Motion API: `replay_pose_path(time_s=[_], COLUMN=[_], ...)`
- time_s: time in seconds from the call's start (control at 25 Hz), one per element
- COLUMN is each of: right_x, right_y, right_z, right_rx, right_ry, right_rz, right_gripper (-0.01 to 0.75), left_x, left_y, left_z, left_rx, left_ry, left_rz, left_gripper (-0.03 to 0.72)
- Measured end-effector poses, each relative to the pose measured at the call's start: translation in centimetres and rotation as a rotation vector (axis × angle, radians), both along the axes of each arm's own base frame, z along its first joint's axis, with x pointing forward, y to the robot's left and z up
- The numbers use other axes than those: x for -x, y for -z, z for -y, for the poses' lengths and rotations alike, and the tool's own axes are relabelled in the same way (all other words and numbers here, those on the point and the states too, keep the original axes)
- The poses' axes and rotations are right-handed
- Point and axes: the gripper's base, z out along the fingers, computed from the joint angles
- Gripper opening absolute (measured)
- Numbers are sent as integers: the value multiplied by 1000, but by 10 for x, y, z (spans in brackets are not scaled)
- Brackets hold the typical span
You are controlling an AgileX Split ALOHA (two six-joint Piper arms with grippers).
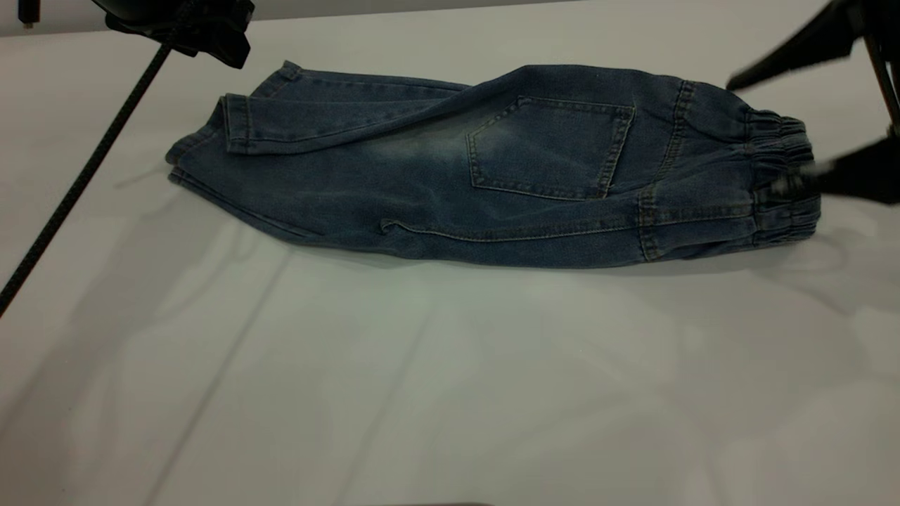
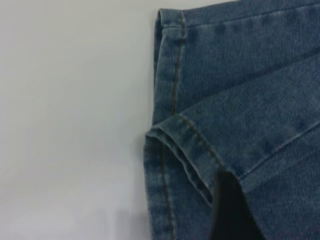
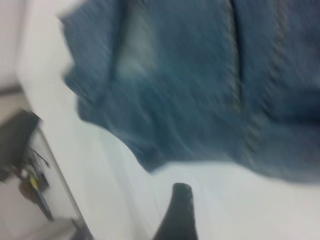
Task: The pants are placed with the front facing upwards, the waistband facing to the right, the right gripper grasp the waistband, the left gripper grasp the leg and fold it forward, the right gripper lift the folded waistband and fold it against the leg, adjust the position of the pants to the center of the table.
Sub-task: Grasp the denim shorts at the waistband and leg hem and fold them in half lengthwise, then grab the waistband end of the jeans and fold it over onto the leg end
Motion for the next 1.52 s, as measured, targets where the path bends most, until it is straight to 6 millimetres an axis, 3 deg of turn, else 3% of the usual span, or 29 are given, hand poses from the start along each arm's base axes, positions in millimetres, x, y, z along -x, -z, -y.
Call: replay_pose_path(time_s=[0.16,0.44,0.8,0.96,1.08,1.24,1.28,1.4,1.52], right_x=[9,5,-9,-13,-13,-15,-16,-21,-31], right_y=[6,27,42,47,50,48,46,39,26], right_z=[0,9,0,7,12,11,10,5,-2], right_rx=[18,92,64,143,196,174,159,101,12], right_ry=[-5,125,126,200,236,225,218,161,82], right_rz=[-87,-160,-115,-117,-133,-100,-81,2,126], right_gripper=[568,586,589,577,475,141,89,53,53], left_x=[1,1,4,7,11,18,20,27,32], left_y=[0,0,1,3,5,7,7,16,38], left_z=[0,1,10,10,15,33,40,63,85], left_rx=[25,32,34,29,23,-2,-7,-21,-35], left_ry=[-21,-25,-6,1,20,94,118,183,234], left_rz=[-14,-16,-31,-74,-109,-134,-134,-145,-155], left_gripper=[379,379,379,379,379,379,379,379,379])
